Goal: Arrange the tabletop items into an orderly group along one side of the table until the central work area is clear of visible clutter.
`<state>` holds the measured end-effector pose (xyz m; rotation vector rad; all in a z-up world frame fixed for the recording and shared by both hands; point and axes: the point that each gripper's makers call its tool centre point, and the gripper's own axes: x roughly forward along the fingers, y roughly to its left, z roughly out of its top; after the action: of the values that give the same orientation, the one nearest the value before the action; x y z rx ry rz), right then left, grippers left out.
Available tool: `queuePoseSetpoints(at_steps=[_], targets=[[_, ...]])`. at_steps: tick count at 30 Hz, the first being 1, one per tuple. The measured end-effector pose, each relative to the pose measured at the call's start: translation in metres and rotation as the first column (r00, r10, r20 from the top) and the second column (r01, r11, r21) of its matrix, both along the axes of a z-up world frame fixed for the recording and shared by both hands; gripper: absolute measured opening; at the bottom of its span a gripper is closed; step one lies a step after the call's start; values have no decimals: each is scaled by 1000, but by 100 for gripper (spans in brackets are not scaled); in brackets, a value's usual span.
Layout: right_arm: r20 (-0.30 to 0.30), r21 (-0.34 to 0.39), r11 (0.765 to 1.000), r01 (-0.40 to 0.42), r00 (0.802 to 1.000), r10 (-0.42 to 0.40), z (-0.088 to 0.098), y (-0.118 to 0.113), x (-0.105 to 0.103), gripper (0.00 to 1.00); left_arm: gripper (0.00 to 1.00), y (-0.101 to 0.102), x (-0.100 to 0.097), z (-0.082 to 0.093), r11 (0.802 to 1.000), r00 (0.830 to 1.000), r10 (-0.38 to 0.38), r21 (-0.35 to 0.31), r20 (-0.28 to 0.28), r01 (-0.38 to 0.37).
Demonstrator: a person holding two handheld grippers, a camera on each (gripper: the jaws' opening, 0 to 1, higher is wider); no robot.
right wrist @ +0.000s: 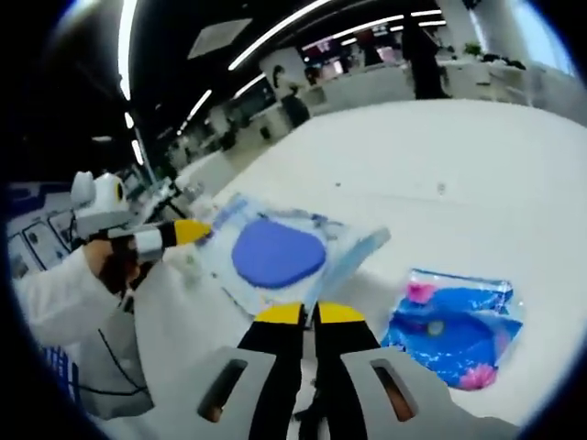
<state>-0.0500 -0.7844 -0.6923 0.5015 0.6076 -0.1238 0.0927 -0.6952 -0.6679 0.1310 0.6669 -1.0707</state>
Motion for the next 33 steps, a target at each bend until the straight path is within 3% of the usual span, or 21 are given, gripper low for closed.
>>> queuePoseSetpoints(at_steps=[6, 16, 19, 26, 33], targets=[[-44, 18, 1000, 0, 999, 1, -20, -4, 4, 1, 0, -4, 6, -30, 998, 1000, -16, 61, -22, 17], [-73, 32, 999, -12, 997, 15, -33, -5, 12, 3, 0, -5, 15, -45, 997, 999, 4, 79, -44, -1], [-110, 32, 999, -37, 993, 40, -44, -1, 10, 3, 0, -2, 14, -55, 996, 998, 13, 94, -62, -8], [-117, 66, 998, -14, 993, 22, -45, 2, 5, 5, 0, 0, 14, -63, 994, 997, 26, 103, -74, -18], [-124, 50, 998, -37, 991, 43, -39, 1, 6, 10, 0, 1, 12, -70, 993, 995, 47, 112, -84, -38]])
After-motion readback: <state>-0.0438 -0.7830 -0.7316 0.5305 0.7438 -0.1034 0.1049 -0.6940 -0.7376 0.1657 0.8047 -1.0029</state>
